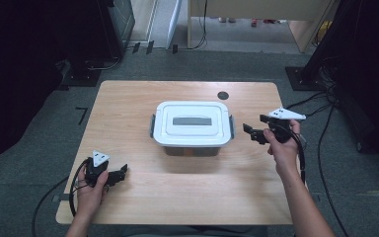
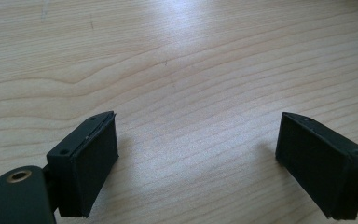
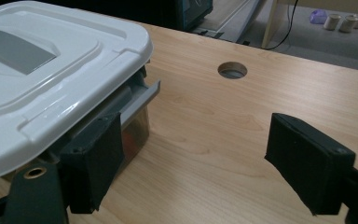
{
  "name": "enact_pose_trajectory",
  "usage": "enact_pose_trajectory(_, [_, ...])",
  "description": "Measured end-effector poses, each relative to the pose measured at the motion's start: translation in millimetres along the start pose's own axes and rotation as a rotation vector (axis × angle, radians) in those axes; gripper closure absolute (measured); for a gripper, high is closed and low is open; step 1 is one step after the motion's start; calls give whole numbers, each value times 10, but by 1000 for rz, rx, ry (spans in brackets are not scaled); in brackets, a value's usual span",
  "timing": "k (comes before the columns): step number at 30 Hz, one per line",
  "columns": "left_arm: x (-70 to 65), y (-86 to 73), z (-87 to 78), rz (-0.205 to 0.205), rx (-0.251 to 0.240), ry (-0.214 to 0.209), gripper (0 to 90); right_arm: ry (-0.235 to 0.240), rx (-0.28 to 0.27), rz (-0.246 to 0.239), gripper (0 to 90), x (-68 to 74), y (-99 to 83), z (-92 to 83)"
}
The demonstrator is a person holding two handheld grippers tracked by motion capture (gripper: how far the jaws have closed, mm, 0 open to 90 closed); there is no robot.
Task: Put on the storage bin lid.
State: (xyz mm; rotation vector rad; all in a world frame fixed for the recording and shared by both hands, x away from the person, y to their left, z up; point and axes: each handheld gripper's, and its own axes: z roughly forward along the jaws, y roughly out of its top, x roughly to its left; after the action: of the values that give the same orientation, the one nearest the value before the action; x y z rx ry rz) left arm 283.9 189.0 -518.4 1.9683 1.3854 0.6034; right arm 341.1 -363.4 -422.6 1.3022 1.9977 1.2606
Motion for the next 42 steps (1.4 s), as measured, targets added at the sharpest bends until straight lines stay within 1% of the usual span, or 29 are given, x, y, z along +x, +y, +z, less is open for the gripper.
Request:
enact_pose_trajectory(2, [0,0,0,0,0,0,128,3,2,10,189,-4,-45,-41])
enact_pose_trajectory(4, [0,0,0,0,0,0,128,1,2,5,189,-11,-94,-74])
enact_pose_trajectory(12, [-2,1,1,-2,-1,1,128,-11,17,26,189,-53,-292,-203])
enact_pose_trajectory(13, [-2,1,1,-2,-1,1,128,-11,17,26,189,-53,-292,-203])
enact_pose_trajectory(14, [-2,1,0,-1,0,1,128,-14,25,33,189,-62,-347,-230])
enact_pose_trajectory(26, [-2,1,1,-1,0,1,127,-40,46,80,191,-175,-702,-389])
enact_pose_trajectory(27, [-2,1,1,-1,0,1,128,-40,46,80,191,-175,-702,-389])
enact_pose_trajectory(28, [-2,1,0,-1,0,2,128,-45,52,89,192,-193,-770,-416])
enact_pose_trajectory(30, [-2,1,0,-1,0,2,128,-49,57,97,193,-211,-840,-443])
enact_pose_trajectory(32, [-2,1,0,-1,0,2,128,-50,65,109,193,-220,-907,-469])
enact_pose_trajectory(34, [-3,1,0,-2,0,2,128,-53,75,111,193,-227,-968,-493])
enact_pose_trajectory(39, [-3,1,1,-2,0,2,128,-60,76,133,194,-252,-1113,-577])
enact_pose_trajectory(42, [-3,1,0,-2,0,2,128,-67,88,142,194,-262,-1195,-621])
